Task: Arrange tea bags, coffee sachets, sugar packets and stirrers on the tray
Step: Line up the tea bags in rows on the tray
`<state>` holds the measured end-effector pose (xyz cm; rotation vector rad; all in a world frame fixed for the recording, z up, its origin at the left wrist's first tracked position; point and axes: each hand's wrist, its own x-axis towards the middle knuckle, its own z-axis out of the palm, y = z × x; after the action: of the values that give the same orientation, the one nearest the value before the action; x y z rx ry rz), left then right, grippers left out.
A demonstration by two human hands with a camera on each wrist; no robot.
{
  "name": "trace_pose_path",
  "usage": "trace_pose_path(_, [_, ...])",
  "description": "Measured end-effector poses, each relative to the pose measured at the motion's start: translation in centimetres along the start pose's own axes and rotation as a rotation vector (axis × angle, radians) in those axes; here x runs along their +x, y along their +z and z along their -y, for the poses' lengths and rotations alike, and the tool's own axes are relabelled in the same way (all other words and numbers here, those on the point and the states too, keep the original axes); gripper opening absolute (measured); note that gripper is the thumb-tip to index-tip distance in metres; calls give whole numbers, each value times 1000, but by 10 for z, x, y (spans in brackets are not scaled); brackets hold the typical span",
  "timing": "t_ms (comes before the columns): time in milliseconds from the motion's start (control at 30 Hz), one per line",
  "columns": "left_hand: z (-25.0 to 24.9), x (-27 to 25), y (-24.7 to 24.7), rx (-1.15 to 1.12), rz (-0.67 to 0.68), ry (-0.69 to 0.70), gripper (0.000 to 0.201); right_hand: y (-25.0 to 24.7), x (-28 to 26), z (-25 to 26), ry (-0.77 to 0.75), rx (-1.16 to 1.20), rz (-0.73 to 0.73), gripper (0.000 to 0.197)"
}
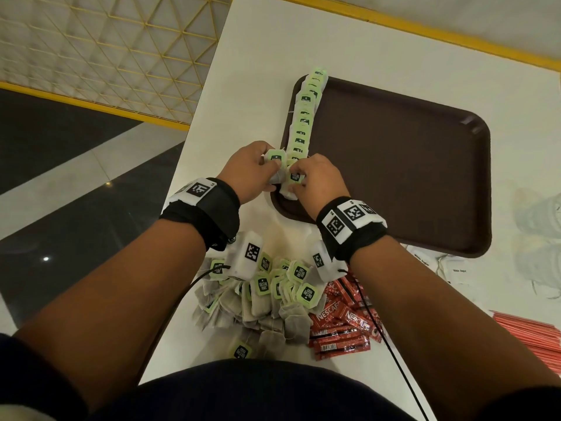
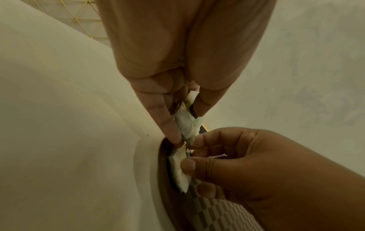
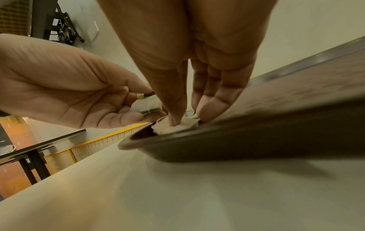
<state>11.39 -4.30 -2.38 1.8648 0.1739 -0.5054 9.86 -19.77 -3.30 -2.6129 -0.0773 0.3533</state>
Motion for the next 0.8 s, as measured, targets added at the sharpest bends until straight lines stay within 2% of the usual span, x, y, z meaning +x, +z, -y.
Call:
trace_pose_path(533, [-6,6,-2,41,-22,28,12,-5,10,-2,-12,0,-5,30])
trace_pose_path(700, [-6,3,-9,-27,-46,20,13,-11,6,-7,44,209,-86,23])
trace_pose_path(800, [-7,0,-9,0,-19,37,13,-15,0,-4,53,454,-52,24])
